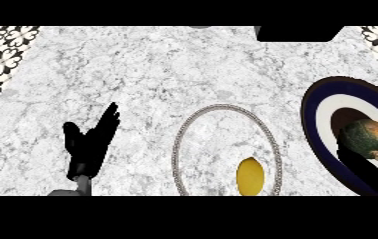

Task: Pick the squash from the placemat and place it in the plate

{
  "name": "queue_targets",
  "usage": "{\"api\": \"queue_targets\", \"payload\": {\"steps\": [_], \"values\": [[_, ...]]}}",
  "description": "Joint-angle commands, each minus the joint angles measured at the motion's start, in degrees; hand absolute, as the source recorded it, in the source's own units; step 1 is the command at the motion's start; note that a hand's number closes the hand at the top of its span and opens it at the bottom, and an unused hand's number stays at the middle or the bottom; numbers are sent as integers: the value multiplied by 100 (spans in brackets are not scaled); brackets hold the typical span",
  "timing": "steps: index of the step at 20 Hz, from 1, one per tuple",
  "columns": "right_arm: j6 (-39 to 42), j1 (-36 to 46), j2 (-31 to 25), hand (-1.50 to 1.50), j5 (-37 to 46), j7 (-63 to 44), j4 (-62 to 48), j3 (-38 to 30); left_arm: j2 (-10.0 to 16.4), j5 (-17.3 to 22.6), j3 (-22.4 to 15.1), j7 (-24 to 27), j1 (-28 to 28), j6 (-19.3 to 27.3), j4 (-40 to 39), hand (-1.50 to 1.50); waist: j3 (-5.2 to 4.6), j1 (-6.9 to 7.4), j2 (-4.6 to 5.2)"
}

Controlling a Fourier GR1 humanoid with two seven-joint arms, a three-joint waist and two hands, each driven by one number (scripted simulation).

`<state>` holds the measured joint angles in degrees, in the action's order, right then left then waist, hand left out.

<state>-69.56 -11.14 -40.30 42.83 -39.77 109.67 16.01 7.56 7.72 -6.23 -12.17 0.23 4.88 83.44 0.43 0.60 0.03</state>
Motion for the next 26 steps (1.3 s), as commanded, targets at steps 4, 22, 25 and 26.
{"api": "queue_targets", "payload": {"steps": [4, 22, 25, 26], "values": [[-790, 820, -796, 150, -1996, 837, -1202, -152, -18, 31, 39, -99, -176, -74, -259, 0, 2, 45, 34], [2319, 1823, 205, -150, -5434, 4366, -3021, -1044, 42, -2, -20, 70, 224, -208, -102, 0, 33, 45, 28], [2857, 1912, 420, -150, -6173, 5239, -3121, -1904, -119, -10, 71, 77, 16, 6, -201, 0, 18, -118, 20], [2967, 1735, 723, -150, -6404, 5602, -3343, -2113, -123, 13, -1, 36, 188, -57, -134, 0, 16, -108, 17]]}}
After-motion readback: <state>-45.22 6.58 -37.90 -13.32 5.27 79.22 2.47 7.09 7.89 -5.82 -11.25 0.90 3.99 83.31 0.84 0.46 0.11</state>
